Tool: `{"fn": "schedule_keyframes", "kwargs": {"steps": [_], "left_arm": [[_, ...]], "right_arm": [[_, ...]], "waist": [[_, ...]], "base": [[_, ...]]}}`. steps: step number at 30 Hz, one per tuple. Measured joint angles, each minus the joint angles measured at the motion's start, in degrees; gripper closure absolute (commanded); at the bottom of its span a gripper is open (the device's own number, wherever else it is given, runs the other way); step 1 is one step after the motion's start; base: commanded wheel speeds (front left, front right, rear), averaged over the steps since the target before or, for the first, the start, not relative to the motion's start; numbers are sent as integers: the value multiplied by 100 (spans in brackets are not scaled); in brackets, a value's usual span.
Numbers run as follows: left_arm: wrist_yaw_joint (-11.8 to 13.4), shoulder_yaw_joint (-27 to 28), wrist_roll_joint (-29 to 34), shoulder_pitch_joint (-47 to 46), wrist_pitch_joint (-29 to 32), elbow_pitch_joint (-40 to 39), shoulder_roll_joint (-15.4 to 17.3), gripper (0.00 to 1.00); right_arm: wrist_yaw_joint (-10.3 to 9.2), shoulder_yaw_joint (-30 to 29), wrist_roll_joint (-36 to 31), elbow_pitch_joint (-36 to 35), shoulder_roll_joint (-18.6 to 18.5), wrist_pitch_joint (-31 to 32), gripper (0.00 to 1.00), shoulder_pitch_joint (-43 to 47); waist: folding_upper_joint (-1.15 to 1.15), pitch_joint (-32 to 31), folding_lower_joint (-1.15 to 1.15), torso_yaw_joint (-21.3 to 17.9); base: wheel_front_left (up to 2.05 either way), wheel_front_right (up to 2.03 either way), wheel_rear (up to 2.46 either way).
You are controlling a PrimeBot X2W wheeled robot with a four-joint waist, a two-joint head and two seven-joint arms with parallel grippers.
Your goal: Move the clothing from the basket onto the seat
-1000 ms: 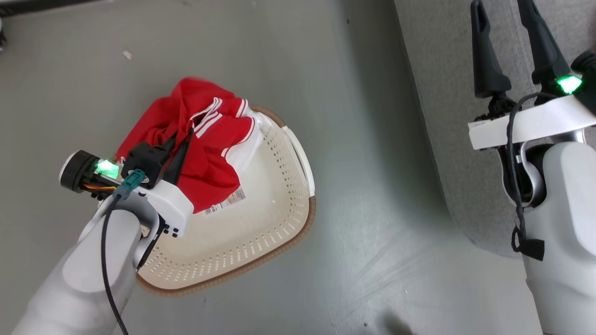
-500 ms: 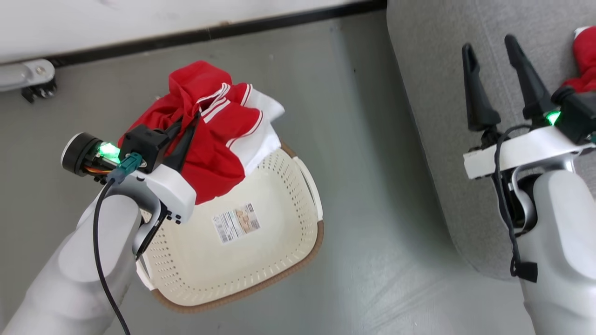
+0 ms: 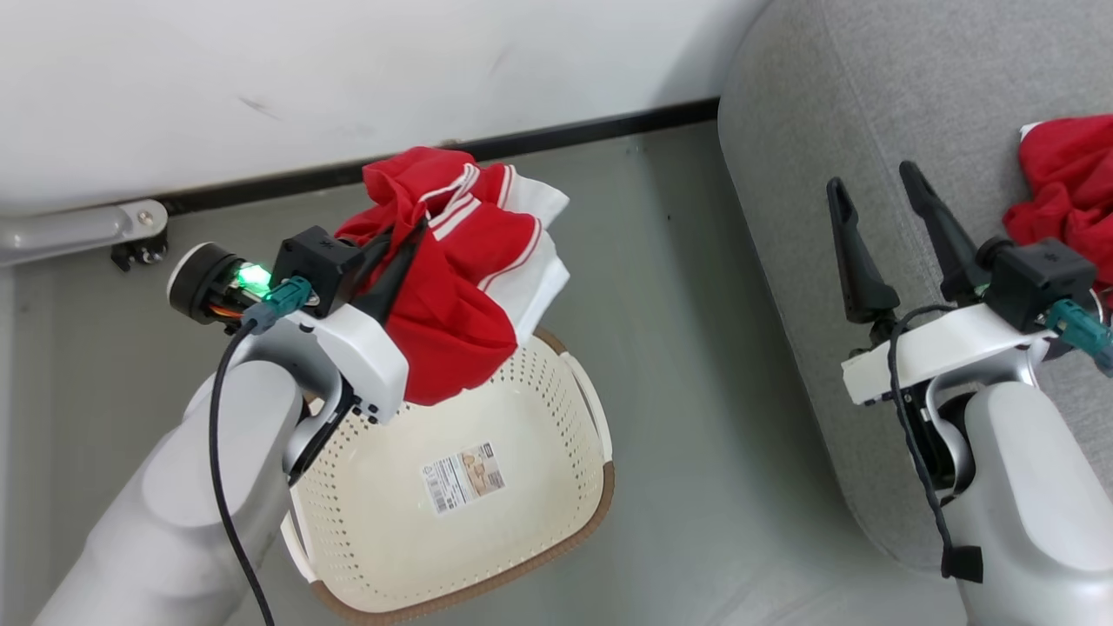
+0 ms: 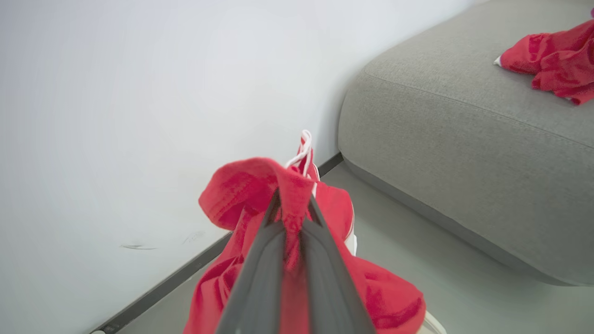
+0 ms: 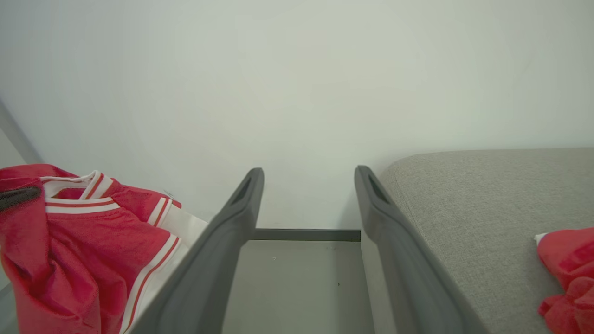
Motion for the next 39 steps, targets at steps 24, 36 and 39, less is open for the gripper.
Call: {"fn": "schedule_keyframes", "kwargs": {"steps": [24,36,39], "left_arm": [[-143,-210,-479,93,385,-434,-266,100],[-149,-386,-613,261,657,-703,-353,100],[-151,-467,-666,270,715,-790,-411,100]], "right_arm": [[0,762,-301,558,-13,0,0,447],[0,1412,-241,973,-130,58,0,437],[0,1514,-142,1068,-155,88,0,429]], "waist": [[0,-1230,0,188],[0,-1690,0,359],[0,-1773,0,393]], "base": [[0,0,0],[0,0,0],[0,0,0]]}}
